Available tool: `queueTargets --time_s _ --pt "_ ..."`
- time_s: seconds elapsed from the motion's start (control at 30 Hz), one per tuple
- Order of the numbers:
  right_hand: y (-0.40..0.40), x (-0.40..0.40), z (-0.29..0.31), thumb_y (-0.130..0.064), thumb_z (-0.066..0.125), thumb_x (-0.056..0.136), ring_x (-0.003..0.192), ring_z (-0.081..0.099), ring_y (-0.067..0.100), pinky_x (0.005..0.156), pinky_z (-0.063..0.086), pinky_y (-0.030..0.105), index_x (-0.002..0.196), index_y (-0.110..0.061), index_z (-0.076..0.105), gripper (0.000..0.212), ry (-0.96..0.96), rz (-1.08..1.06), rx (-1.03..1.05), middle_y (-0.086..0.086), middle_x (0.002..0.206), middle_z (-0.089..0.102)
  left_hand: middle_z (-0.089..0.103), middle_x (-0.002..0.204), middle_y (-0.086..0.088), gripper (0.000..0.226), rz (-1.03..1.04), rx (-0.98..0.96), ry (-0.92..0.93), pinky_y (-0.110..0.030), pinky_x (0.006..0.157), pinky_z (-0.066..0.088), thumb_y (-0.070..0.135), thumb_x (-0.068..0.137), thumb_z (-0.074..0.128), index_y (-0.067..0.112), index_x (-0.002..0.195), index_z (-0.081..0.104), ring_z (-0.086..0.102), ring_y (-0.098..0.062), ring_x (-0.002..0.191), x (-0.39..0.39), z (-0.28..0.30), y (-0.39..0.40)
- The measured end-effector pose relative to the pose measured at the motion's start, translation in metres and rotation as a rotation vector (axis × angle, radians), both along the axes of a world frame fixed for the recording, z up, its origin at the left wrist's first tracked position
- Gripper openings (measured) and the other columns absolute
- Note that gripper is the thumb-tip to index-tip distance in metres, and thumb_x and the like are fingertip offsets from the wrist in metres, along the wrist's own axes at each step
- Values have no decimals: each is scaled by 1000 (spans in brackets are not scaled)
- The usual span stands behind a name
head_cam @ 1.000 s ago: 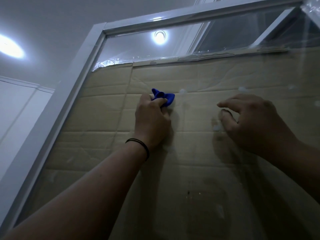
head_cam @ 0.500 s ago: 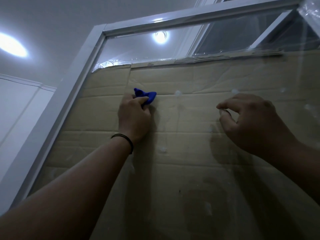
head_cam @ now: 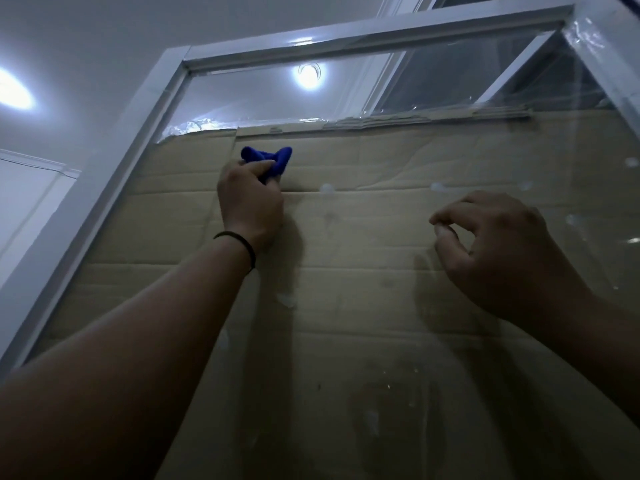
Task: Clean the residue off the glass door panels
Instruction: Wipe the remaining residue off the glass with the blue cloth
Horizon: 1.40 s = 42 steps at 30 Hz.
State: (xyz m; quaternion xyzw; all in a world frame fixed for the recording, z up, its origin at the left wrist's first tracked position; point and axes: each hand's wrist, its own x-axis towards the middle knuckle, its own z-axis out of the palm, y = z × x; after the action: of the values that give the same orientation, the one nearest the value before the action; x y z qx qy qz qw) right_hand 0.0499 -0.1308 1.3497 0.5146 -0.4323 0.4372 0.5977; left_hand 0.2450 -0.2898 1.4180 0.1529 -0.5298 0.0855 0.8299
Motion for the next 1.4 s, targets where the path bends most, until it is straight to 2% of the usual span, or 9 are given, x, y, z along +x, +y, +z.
queueTargets --time_s 0.1,0.3,0.47,0.63,0.73,0.8,0.87,1.13,1.4 --pt "4 -5 2 -28 44 79 91 59 31 83 46 49 92 -12 70 34 -5 0 -1 8 92 66 63 116 -12 32 72 32 -95 -18 85 34 11 90 57 12 120 66 55 -23 106 -1 12 -3" --pt "9 -14 1 -29 43 79 89 58 31 81 46 51 93 -11 69 35 -9 11 3 9 91 65 54 117 -13 32 178 -7 -209 -18 80 29 11 91 57 13 123 64 50 -26 104 -20 5 0" --pt "7 -18 -5 -28 44 78 88 58 32 81 46 51 92 -11 70 34 -25 27 -11 10 90 66 56 110 -7 30 153 -117 -389 -16 78 30 18 91 61 15 120 66 45 -13 89 -47 -17 19" --pt "11 -14 -9 -26 45 79 87 58 31 81 46 50 91 -10 70 33 -9 33 -15 9 88 65 62 117 -1 30 64 -96 -523 -17 82 33 23 90 62 21 120 66 46 -7 95 -49 -31 32" --pt "19 -10 -6 -27 45 79 89 58 33 82 46 51 91 -10 70 32 16 38 -30 10 89 66 66 112 -6 29 59 -123 -348 -16 80 36 20 89 64 16 117 68 55 -13 94 -30 -34 30" --pt "25 -11 -3 -28 45 80 86 58 32 81 46 50 90 -11 69 31 31 33 -51 10 88 66 66 109 -13 27 53 -104 -139 -21 83 40 18 88 65 12 114 70 59 -21 97 -11 -29 22" --pt "30 -14 -2 -28 44 81 83 57 29 80 47 49 91 -11 68 32 44 20 -48 9 86 65 64 111 -17 29 94 -31 -83 -28 89 41 17 90 63 9 117 68 58 -27 102 3 -24 13" --pt "30 -22 -11 -26 45 80 84 58 30 78 47 49 91 -10 69 31 27 -1 -18 9 87 66 56 115 -16 30 156 15 -276 -21 82 32 12 92 56 9 121 65 52 -28 102 -35 -36 15" --pt "22 -21 -18 -23 49 83 84 58 34 79 47 50 90 -9 69 25 3 -21 15 11 86 66 55 111 -2 30 -10 -39 -484 -14 81 28 18 92 58 20 122 65 43 -9 92 -66 -51 40"
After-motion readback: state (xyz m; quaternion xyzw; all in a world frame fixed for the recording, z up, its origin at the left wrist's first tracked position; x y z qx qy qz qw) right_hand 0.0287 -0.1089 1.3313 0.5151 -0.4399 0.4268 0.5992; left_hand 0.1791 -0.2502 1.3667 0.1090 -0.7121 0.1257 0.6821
